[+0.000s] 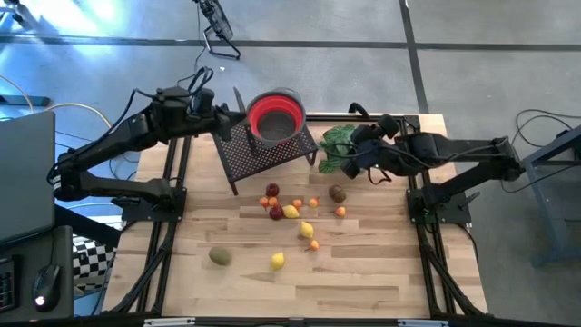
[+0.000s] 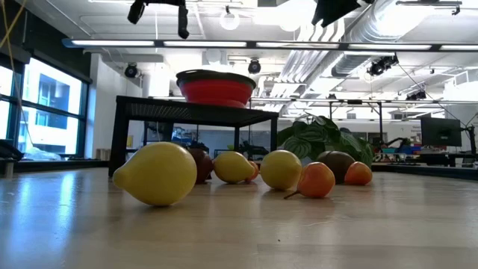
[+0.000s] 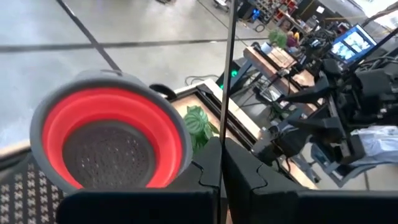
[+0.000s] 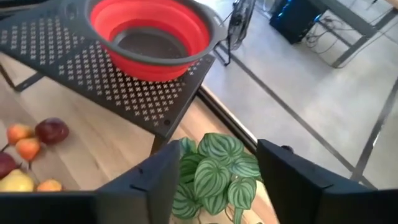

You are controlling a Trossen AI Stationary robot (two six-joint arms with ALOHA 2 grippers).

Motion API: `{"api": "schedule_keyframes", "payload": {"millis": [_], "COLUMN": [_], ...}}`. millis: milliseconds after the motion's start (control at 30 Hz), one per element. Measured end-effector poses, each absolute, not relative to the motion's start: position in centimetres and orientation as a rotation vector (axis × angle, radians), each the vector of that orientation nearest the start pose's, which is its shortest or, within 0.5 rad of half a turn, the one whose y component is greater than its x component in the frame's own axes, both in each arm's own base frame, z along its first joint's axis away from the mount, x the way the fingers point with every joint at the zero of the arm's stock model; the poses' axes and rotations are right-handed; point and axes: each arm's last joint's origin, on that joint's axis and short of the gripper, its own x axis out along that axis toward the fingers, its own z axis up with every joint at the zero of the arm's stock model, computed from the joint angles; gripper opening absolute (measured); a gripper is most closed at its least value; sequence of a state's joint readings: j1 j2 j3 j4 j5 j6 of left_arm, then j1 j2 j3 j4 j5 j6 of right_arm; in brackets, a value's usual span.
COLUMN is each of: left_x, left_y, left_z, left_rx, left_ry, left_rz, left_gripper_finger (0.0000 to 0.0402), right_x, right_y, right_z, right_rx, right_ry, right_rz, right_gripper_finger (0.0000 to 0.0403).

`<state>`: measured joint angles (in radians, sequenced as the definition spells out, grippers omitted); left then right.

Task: Pick & Place Fruit
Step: Put the black knife on the shelf

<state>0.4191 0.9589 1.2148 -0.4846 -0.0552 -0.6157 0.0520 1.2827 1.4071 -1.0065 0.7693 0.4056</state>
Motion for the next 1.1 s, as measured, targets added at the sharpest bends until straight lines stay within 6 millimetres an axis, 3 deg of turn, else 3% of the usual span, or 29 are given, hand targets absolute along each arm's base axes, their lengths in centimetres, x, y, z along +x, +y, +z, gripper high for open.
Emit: {"api": "schedule_keyframes", "payload": {"millis": [233, 467, 800, 1100], "left_x": [16.7, 16.7, 16.0, 14.4], "left_y": [7.6, 7.7, 7.7, 10.5], "left_z": [41.3, 40.2, 38.9, 38.2], "left_rx": [-0.734, -0.841, -0.921, -1.011], "left_ry": [0.099, 0.168, 0.28, 0.323], "left_rz": [0.557, 0.633, 0.736, 0.764], "left_gripper_finger": [0.0, 0.0, 0.0, 0.0], "right_x": [23.8, 23.8, 23.8, 24.0], "right_y": [-1.2, -1.4, -1.4, -1.3], "right_z": [37.8, 37.8, 37.8, 37.9], "right_rx": [0.015, -0.021, -0.021, -0.006], "right_ry": [0.694, 0.71, 0.71, 0.679], "right_rz": [-0.791, -0.783, -0.783, -0.782], "right_gripper_finger": [0.0115, 0.0064, 0.0044, 0.0043]}}
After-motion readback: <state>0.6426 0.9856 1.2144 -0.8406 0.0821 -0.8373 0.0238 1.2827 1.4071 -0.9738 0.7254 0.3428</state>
